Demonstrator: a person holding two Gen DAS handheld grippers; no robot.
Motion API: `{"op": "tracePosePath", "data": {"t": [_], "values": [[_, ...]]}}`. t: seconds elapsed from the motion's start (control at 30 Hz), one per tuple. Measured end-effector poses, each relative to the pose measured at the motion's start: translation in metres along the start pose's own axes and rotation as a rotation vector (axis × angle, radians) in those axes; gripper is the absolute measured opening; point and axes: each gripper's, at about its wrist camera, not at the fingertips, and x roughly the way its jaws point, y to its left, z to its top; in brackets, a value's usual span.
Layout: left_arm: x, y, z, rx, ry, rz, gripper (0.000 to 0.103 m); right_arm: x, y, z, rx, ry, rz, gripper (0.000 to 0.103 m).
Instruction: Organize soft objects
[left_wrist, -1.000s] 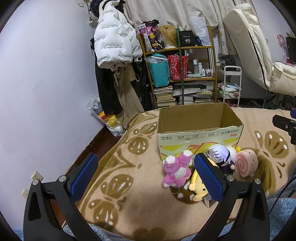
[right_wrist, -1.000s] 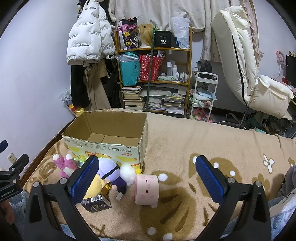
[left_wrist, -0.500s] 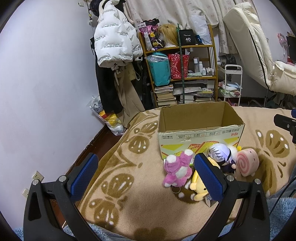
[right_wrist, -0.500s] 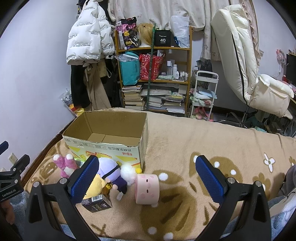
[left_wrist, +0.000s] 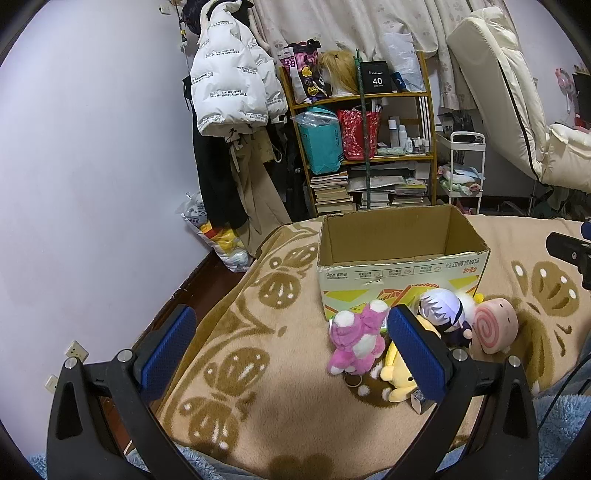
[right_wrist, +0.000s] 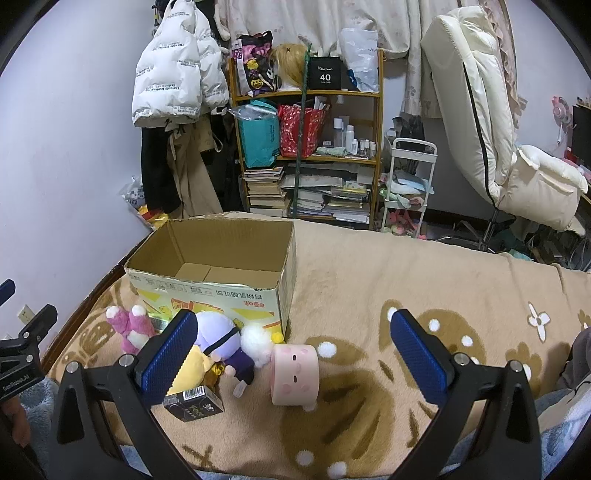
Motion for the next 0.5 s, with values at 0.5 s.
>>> {"op": "tracePosePath", "data": {"t": [0.5], "values": [[-0.0001, 0.0003, -0.0002, 0.001, 0.002, -0.001, 0.102, 0.0003, -0.0009, 0.0003, 0.001, 0.001, -0.001, 0.103]]}}
